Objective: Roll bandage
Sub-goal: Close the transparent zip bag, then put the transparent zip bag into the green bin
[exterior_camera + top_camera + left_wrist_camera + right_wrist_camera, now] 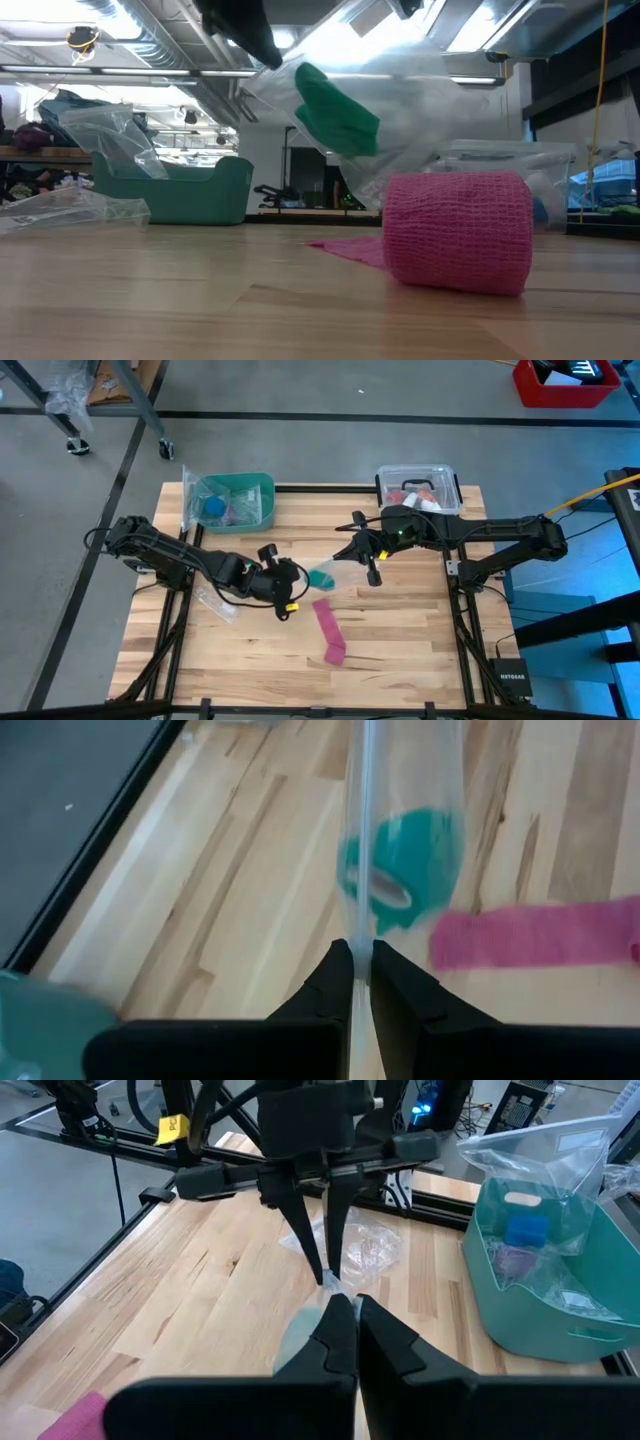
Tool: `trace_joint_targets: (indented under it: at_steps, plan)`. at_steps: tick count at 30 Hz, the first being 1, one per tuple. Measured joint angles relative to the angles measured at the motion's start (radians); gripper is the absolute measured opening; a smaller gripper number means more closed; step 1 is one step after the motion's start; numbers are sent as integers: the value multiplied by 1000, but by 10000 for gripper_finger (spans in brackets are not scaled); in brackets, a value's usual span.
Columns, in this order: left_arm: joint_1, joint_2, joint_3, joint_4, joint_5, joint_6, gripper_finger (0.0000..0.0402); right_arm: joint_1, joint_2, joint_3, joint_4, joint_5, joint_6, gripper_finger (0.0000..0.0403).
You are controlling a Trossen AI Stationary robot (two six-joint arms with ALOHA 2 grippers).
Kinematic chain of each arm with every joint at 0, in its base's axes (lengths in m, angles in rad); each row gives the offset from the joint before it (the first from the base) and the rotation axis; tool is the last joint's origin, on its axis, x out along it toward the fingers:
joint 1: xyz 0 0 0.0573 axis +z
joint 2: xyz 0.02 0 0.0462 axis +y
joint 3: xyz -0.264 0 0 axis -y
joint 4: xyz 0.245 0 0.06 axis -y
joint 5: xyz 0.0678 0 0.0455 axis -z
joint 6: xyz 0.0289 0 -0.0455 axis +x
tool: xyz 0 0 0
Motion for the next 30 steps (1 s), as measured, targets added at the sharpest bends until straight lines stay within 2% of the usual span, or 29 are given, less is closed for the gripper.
trace_joint_targets:
  at_steps: [12,20,23,30]
  plan:
    - [-8,0,0,-101,73,-36,15,0,0,0,-1,0,0,0]
    - [-3,1,-2,-36,90,-40,20,-1,-4,2,2,0,0,0]
    - [1,2,-3,9,92,-45,47,-1,-6,3,8,0,0,0]
    - [18,2,-3,94,85,-50,160,-1,-5,3,8,-1,0,0]
